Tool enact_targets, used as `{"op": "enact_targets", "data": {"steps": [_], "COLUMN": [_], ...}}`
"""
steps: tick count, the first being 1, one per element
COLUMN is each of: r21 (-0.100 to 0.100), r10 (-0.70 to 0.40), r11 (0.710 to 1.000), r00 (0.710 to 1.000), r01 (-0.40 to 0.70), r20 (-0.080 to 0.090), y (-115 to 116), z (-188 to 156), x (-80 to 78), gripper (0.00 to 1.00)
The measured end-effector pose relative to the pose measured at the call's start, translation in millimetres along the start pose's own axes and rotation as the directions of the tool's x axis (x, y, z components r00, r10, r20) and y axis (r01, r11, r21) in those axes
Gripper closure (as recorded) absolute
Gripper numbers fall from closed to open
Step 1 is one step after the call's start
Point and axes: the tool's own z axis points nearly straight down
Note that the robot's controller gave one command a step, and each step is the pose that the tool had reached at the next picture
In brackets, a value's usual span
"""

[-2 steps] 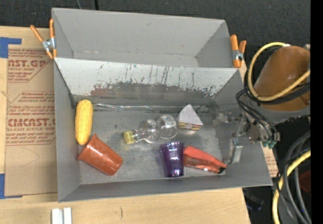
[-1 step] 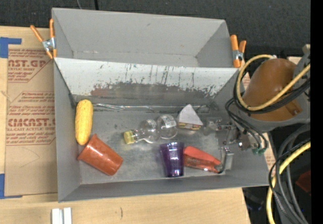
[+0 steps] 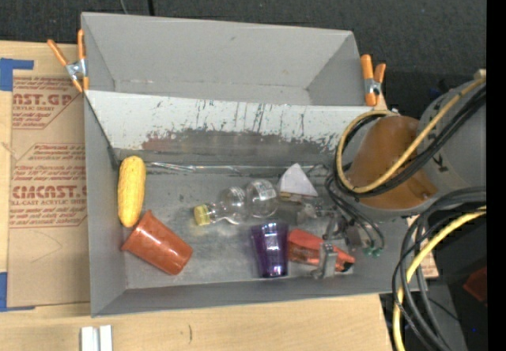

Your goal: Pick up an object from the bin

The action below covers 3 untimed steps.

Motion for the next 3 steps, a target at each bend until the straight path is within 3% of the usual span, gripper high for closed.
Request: {"op": "enact_targets", "data": {"steps": [1,2,3], "r21": [-0.002,0.000,0.000], "r10": [-0.015,-0.122,-0.122], "r11": [1.000,0.993,0.993], "r00": [1.000,0.993,0.993], "r01": [0.015,0.122,0.122], "r20": [0.007,0.001,0.001], "y": [13,44,44], "z": [25,16,16], "x": [0.8,5.5,5.5], "gripper": [0.00,1.00,1.00]}}
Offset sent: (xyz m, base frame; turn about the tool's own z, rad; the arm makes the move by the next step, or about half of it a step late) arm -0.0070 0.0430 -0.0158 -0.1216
